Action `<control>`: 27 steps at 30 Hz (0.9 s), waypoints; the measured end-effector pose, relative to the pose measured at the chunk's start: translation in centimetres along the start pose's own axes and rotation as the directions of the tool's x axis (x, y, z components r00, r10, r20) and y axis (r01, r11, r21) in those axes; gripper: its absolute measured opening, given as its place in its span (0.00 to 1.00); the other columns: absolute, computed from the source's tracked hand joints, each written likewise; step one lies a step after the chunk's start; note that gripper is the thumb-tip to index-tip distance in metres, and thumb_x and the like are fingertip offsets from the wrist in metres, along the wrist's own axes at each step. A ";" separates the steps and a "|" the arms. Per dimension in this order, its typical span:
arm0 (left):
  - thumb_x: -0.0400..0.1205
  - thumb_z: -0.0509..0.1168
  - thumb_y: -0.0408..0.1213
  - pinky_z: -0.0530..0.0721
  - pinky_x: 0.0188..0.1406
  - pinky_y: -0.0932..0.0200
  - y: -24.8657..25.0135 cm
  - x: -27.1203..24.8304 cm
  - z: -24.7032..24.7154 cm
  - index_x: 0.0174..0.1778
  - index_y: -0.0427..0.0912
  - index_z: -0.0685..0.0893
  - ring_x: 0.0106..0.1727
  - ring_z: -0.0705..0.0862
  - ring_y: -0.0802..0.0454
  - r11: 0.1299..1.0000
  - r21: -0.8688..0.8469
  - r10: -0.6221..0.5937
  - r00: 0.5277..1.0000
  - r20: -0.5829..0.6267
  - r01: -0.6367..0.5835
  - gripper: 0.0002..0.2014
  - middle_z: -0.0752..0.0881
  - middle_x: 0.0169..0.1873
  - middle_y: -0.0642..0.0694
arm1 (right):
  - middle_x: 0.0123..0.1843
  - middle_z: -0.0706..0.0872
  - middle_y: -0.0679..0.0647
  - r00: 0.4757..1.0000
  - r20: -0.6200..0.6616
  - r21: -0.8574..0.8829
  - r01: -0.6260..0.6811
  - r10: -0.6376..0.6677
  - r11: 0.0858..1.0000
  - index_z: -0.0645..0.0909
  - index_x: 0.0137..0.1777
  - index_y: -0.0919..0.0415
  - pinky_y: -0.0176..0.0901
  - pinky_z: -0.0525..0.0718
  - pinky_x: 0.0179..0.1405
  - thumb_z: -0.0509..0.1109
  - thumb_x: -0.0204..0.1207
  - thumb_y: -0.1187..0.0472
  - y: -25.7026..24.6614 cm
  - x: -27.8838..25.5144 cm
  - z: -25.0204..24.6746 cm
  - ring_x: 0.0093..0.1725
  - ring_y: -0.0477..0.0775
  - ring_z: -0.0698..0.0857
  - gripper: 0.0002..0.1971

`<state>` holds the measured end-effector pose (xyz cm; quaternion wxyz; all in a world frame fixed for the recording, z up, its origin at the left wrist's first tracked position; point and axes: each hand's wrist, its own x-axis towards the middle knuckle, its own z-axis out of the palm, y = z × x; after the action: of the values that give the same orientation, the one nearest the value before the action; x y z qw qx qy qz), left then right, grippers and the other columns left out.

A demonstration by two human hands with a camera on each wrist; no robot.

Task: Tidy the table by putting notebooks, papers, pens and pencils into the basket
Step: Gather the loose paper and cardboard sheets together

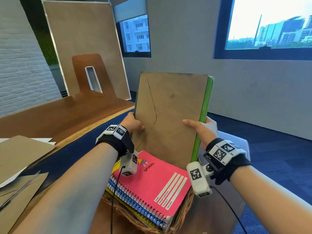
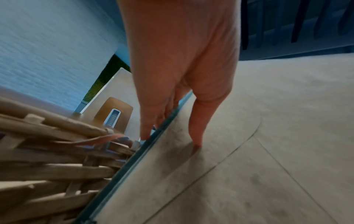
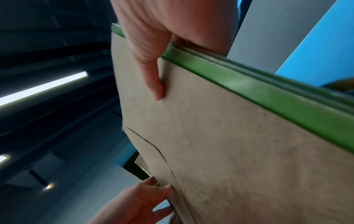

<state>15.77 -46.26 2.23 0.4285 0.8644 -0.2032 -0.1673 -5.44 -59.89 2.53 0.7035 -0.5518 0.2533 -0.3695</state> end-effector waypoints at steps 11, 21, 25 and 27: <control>0.63 0.75 0.16 0.78 0.67 0.39 0.6 -1.3 -0.8 0.68 0.39 0.73 0.64 0.79 0.40 0.993 -0.101 0.054 0.998 -0.039 -0.058 0.38 0.82 0.61 0.40 | 0.44 0.89 0.54 0.989 0.055 -0.110 0.140 -0.135 0.984 0.83 0.47 0.58 0.38 0.88 0.38 0.82 0.62 0.69 -1.1 -0.8 0.9 0.41 0.48 0.88 0.16; 0.64 0.80 0.25 0.76 0.69 0.40 0.1 -1.1 0.3 0.72 0.38 0.69 0.67 0.77 0.40 0.993 0.117 -0.009 0.999 0.053 0.002 0.41 0.79 0.64 0.41 | 0.51 0.89 0.63 0.999 -0.038 -0.185 -0.011 0.005 0.983 0.83 0.50 0.66 0.53 0.88 0.50 0.83 0.58 0.71 0.1 0.4 -0.1 0.48 0.61 0.89 0.20; 0.67 0.78 0.28 0.75 0.69 0.41 -0.1 -1.2 0.2 0.71 0.37 0.70 0.66 0.78 0.40 0.983 0.183 -0.025 0.998 0.063 0.013 0.36 0.79 0.65 0.41 | 0.50 0.89 0.61 0.998 -0.062 -0.162 0.009 -0.019 0.987 0.81 0.41 0.57 0.53 0.88 0.49 0.83 0.59 0.70 0.7 0.1 -0.2 0.47 0.60 0.89 0.16; 0.68 0.78 0.29 0.76 0.68 0.41 -0.2 -1.3 0.2 0.70 0.37 0.71 0.65 0.79 0.41 0.985 0.174 -0.020 0.998 0.058 0.010 0.35 0.80 0.64 0.40 | 0.49 0.90 0.58 0.994 -0.091 -0.132 0.051 -0.063 0.990 0.82 0.40 0.53 0.51 0.88 0.50 0.83 0.60 0.67 0.8 0.0 0.0 0.46 0.57 0.89 0.14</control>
<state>14.55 -45.65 2.08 0.3441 0.8946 -0.2229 -0.1778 -5.24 -59.77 1.79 0.6425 -0.5851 0.2940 -0.3980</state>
